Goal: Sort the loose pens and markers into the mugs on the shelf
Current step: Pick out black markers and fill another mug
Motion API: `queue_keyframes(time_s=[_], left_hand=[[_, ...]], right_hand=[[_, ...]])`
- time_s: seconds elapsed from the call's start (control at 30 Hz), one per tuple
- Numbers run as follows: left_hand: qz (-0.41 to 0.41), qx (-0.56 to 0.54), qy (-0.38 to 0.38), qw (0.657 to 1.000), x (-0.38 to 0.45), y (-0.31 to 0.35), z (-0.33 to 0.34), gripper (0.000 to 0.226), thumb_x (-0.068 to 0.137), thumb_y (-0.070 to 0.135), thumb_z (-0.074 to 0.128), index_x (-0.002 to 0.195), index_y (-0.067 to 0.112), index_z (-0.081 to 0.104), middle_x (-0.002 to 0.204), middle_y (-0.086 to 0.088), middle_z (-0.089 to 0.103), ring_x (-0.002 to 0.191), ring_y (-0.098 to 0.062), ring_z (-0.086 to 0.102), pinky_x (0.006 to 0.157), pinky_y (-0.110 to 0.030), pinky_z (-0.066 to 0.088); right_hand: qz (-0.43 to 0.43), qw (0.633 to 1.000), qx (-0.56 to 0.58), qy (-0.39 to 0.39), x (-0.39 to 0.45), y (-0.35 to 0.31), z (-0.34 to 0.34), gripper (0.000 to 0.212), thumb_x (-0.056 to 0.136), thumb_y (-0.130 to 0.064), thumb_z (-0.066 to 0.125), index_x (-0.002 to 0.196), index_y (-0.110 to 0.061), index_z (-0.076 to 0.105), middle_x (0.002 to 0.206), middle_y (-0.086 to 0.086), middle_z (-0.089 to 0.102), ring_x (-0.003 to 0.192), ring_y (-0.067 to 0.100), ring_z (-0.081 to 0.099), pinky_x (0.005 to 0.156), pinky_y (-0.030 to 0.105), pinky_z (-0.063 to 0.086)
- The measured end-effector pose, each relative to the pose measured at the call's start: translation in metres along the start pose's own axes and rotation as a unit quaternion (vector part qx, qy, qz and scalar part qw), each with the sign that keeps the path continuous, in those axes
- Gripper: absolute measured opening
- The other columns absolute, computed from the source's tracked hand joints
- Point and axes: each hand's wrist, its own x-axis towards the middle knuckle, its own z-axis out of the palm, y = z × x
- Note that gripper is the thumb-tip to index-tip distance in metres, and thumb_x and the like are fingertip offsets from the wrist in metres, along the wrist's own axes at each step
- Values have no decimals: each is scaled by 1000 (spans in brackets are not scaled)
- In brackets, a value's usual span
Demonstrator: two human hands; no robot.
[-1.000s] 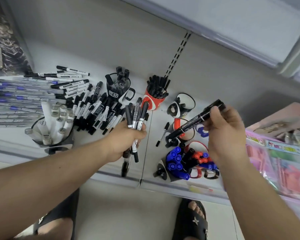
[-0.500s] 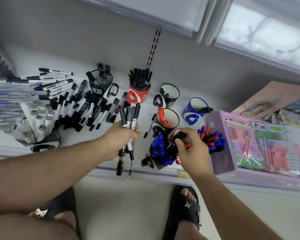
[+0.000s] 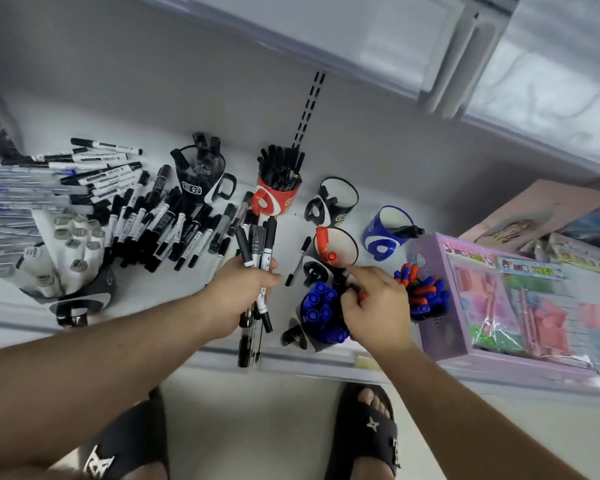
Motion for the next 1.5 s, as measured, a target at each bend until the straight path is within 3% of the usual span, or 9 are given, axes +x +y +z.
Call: queue_keyframes(time_s=[0.17,0.37,0.47,0.57,0.7,0.87,0.97,1.2,1.5], left_hand=[[2,2,1,1000,1,-1,-7,18,82,0,64,86,17,62,77,-1,56,68,-17,50,70,-34,39],[7,-17,6,1000,3,1,-14,20,82,-7,60,86,12,60,72,-3,53,57,-16,46,59,-29,38],[5,-19,10,1000,4,1,-17,20,83,-8,59,86,11,58,69,-4,50,54,-15,44,55,-28,38],[1,-16,10,1000,4,0,-20,20,84,-8,58,85,12,56,66,-2,48,55,-16,43,56,-28,37],[-2,-11,11,1000,0,-3,-19,20,84,-8,59,86,12,57,65,-1,49,56,-16,43,57,-29,37],[-2,-6,4,1000,-1,-3,-19,20,85,-6,60,87,13,58,65,-1,49,57,-16,44,58,-29,37],[2,-1,4,1000,1,-2,-17,20,84,-4,62,87,15,60,64,2,51,59,-16,45,59,-29,37],[19,33,-17,999,0,-4,-4,19,83,-4,63,84,16,60,66,1,52,61,-16,47,60,-29,37],[14,52,-23,998,0,-5,-2,19,84,-4,61,85,15,60,67,0,52,59,-16,47,61,-30,38]], right_hand=[[80,971,-17,-227,82,-13,3,65,88,-30,61,147,-36,34,135,9,51,110,26,58,83,31,48],[-26,877,-199,-436,129,0,33,116,74,-37,82,153,-42,-3,161,6,10,131,33,46,100,39,46],[-60,889,-204,-407,131,16,42,104,73,-33,83,153,-36,17,158,1,28,136,28,41,107,42,42],[-101,914,-165,-356,123,21,41,58,79,-31,77,127,-33,44,125,-1,55,110,27,56,86,37,50],[-112,927,-160,-319,108,20,36,14,92,-25,62,101,-28,53,101,-2,58,92,24,58,77,37,51],[51,997,0,-61,106,27,-14,20,94,-19,61,113,-20,67,96,-2,65,84,20,63,82,29,49],[172,963,207,35,85,28,-60,11,93,-17,63,102,-23,67,83,-3,71,66,19,65,70,33,56],[235,885,400,-29,27,22,-104,21,97,-1,54,94,-17,67,68,7,67,53,17,59,52,25,52],[116,977,143,-105,-4,10,-111,29,89,-10,69,93,-39,67,84,-5,72,62,7,64,63,21,52]])
